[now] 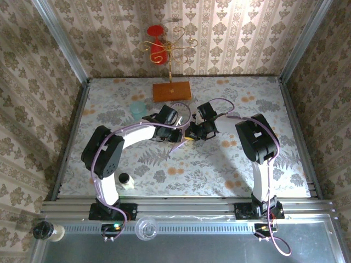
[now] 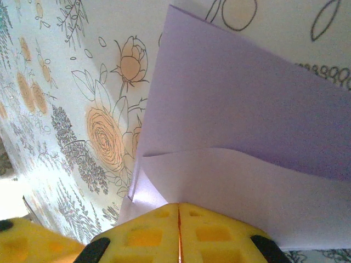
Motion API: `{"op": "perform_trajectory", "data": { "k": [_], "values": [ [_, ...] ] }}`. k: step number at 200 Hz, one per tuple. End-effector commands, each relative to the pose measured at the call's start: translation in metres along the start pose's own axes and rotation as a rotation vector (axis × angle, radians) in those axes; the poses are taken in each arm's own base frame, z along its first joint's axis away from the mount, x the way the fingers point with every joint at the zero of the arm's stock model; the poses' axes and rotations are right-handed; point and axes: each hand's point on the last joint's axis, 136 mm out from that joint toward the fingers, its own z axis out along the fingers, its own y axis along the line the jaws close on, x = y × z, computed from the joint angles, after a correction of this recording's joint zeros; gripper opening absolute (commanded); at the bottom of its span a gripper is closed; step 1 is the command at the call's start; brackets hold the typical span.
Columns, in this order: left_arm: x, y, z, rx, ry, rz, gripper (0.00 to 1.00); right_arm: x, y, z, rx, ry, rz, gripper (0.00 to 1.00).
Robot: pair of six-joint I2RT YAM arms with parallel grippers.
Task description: Fold a paper plane with a square sheet of paper (pick it up from the middle)
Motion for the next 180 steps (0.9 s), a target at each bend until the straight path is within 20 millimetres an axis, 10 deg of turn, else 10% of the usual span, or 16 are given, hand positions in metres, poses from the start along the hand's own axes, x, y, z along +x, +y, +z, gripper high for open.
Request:
{"op": "perform_trajectory", "data": {
  "k": [1,180],
  "values": [
    [0.010,-0.011,0.002,0.092,0.018,-0.053,0.12,0.014,-0.030,0.012,0.097,0.051,0.040,0.10],
    [0.092,0.029,0.032,0.024,0.223,-0.187,0.00,-0.035,-0.037,-0.004,-0.007,-0.069,0.027,0.12]
  ]
}}
